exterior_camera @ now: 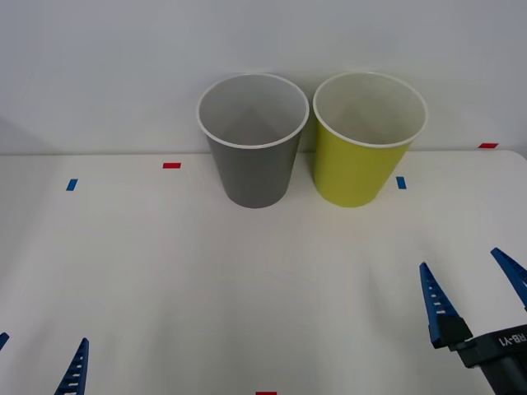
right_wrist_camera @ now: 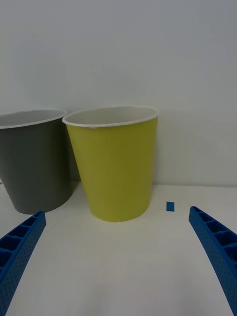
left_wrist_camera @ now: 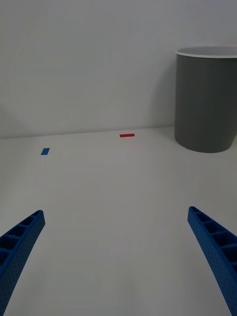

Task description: Put cans in the gray bin and PET bottles in the light green bin.

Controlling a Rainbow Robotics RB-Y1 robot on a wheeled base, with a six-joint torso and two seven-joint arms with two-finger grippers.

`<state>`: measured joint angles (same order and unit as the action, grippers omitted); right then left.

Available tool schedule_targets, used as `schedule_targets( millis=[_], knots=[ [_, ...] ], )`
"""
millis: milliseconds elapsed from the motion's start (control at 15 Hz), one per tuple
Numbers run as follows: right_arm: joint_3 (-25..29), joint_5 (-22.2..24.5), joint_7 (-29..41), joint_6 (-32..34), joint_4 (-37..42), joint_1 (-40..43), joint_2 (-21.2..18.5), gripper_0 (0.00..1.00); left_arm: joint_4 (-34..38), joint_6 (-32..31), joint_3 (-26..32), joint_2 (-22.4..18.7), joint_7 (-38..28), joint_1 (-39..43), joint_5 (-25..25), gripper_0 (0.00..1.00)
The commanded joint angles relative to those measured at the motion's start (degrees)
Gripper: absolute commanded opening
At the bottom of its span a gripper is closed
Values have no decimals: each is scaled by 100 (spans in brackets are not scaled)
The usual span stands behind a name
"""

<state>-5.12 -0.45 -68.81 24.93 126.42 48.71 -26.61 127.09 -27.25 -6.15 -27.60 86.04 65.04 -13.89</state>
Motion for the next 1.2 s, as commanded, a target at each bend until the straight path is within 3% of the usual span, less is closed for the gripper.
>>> schedule_targets(
  millis=[67, 533, 1200],
  knots=[
    [108, -87, -9, 461, -108, 464, -2, 100, 0, 0, 0, 0, 0, 0, 0, 100],
    [126, -237, 8, 1199, -108, 1386, -2, 100, 0, 0, 0, 0, 0, 0, 0, 100],
    [187, -289, -9, 1243, -108, 1501, -2, 100, 0, 0, 0, 0, 0, 0, 0, 100]
  ],
)
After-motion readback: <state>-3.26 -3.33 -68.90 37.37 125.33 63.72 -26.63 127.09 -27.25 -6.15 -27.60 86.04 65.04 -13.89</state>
